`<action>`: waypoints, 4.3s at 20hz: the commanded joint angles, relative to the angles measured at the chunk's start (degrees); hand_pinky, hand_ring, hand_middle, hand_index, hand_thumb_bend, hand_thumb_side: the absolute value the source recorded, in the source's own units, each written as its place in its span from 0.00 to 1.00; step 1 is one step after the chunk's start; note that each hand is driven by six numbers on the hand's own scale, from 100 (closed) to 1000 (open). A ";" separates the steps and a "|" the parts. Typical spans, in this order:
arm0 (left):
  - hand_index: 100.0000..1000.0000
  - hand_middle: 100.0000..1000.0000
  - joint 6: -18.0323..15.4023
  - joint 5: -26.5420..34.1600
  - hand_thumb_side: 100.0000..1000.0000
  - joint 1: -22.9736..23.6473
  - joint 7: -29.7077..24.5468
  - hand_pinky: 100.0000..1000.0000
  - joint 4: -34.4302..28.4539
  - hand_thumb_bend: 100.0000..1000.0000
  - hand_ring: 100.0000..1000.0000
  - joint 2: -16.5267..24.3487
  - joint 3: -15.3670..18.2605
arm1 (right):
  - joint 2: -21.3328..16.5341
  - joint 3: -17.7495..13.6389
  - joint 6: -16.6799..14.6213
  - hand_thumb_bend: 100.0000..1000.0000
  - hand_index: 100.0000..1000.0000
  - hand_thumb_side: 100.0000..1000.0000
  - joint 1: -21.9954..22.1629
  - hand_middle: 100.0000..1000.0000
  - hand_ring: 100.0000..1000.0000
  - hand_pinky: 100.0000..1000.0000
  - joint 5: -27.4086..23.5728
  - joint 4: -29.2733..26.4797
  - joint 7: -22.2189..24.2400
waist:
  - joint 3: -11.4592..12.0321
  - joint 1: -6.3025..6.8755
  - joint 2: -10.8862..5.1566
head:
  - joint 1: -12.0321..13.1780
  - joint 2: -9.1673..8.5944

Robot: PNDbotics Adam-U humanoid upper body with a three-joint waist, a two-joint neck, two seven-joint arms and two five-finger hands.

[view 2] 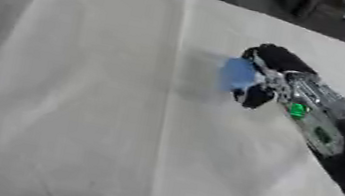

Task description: Pick up the objects with one hand, pass them to the other hand, and then place them into the box on the other side of the table.

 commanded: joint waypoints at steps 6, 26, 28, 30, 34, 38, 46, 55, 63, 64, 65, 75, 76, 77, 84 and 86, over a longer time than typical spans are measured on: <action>0.82 0.64 0.54 0.44 0.67 2.43 2.40 1.00 -1.01 0.45 0.40 2.72 2.50 | -0.22 0.30 7.66 0.18 0.38 0.00 -1.39 0.42 0.70 0.70 -9.02 -7.78 -10.67 | -4.56 3.78 -4.77 | 5.87 2.73; 0.82 0.63 6.92 3.31 0.72 -1.39 5.28 1.00 -1.01 0.60 0.40 14.24 4.71 | 21.01 14.19 7.63 0.44 0.39 0.00 -12.19 0.43 0.64 0.44 -11.37 -8.13 -40.43 | -9.26 8.76 -9.32 | 14.89 6.56; 0.82 0.64 8.46 3.15 0.65 -3.27 3.59 1.00 -1.01 0.46 0.40 16.24 4.19 | 22.61 16.17 7.22 0.11 0.39 0.00 -12.53 0.42 0.62 0.44 -8.33 -8.13 -42.79 | -9.26 8.79 -9.82 | 14.53 6.78; 0.83 0.64 10.34 3.25 0.66 -5.74 1.17 1.00 -1.01 0.46 0.40 17.94 3.51 | 24.30 18.12 7.68 0.10 0.39 0.00 -12.91 0.42 0.62 0.43 -7.02 -8.13 -45.62 | -9.12 8.82 -10.21 | 14.01 6.96; 0.83 0.65 15.60 2.98 0.67 -10.37 -5.79 1.00 -1.01 0.46 0.41 20.96 0.75 | 26.71 21.11 8.56 0.08 0.40 0.00 -13.88 0.43 0.62 0.43 -5.37 -8.13 -51.53 | -8.80 8.82 -10.60 | 12.91 6.66; 0.84 0.67 21.52 0.93 0.66 -14.65 -12.89 1.00 -1.01 0.45 0.44 22.91 -3.19 | 28.44 23.53 9.75 0.08 0.41 0.00 -14.47 0.44 0.62 0.44 -2.21 -8.13 -55.19 | -8.48 8.77 -10.74 | 12.23 6.52; 0.86 0.70 35.58 -0.35 0.58 -23.01 -23.39 1.00 -1.01 0.48 0.52 21.43 -12.07 | 29.13 27.49 9.88 0.12 0.41 0.00 -15.12 0.44 0.63 0.49 8.34 -8.13 -52.01 | -7.63 8.97 -10.89 | 12.06 6.58; 0.87 0.73 41.69 2.10 0.50 -27.25 -20.88 1.00 -1.01 0.55 0.58 17.22 -22.03 | 29.69 28.27 10.03 0.15 0.42 0.00 -15.86 0.45 0.63 0.52 19.15 -8.13 -46.48 | -6.95 9.37 -10.51 | 12.38 6.43; 0.87 0.73 41.70 6.77 0.43 -29.42 -13.47 1.00 -1.01 0.58 0.58 13.53 -27.15 | 30.77 28.87 10.19 0.16 0.42 0.00 -17.02 0.45 0.63 0.54 25.45 -8.13 -44.44 | -6.14 9.44 -10.01 | 12.54 6.39; 0.87 0.72 41.70 7.33 0.41 -29.90 -12.62 1.00 -1.01 0.58 0.57 12.97 -27.46 | 30.84 29.03 10.05 0.16 0.42 0.00 -17.10 0.45 0.63 0.54 26.24 -8.13 -44.05 | -6.02 9.45 -9.96 | 12.51 6.38; 0.87 0.72 41.70 7.88 0.39 -30.33 -11.76 1.00 -1.01 0.59 0.57 12.43 -27.70 | 30.88 29.22 9.82 0.16 0.42 0.00 -17.18 0.45 0.63 0.55 27.05 -8.13 -43.68 | -5.92 9.45 -9.92 | 12.45 6.39; 0.86 0.71 41.70 14.53 0.39 -32.59 1.48 1.00 -1.01 0.58 0.52 8.29 -28.31 | 31.59 31.96 7.31 0.16 0.42 0.00 -17.91 0.45 0.62 0.55 31.01 -8.13 -41.88 | -5.74 9.24 -9.60 | 12.33 5.56; 0.86 0.71 41.70 15.27 0.40 -32.73 2.65 1.00 -1.01 0.58 0.52 7.85 -28.23 | 31.71 32.22 7.06 0.16 0.42 0.00 -17.99 0.45 0.62 0.55 31.02 -8.13 -41.94 | -5.73 9.19 -9.58 | 12.36 5.48; 0.87 0.71 41.70 15.79 0.40 -32.91 3.80 1.00 -1.01 0.58 0.51 7.39 -28.05 | 31.80 32.48 6.83 0.17 0.42 0.00 -18.03 0.45 0.61 0.55 30.98 -8.13 -42.08 | -5.71 9.15 -9.56 | 12.38 5.41; 0.88 0.72 41.70 18.39 0.38 -33.16 9.90 1.00 -1.01 0.57 0.53 6.19 -28.65 | 32.18 33.51 5.97 0.16 0.42 0.00 -18.19 0.45 0.61 0.54 29.85 -8.13 -44.18 | -5.98 8.84 -9.40 | 12.71 4.83; 0.88 0.73 41.70 19.10 0.37 -33.15 11.68 1.00 -1.01 0.58 0.53 6.03 -28.93 | 32.21 33.87 5.82 0.14 0.42 0.00 -18.31 0.45 0.60 0.54 29.60 -8.13 -45.06 | -5.98 8.83 -9.32 | 12.80 4.72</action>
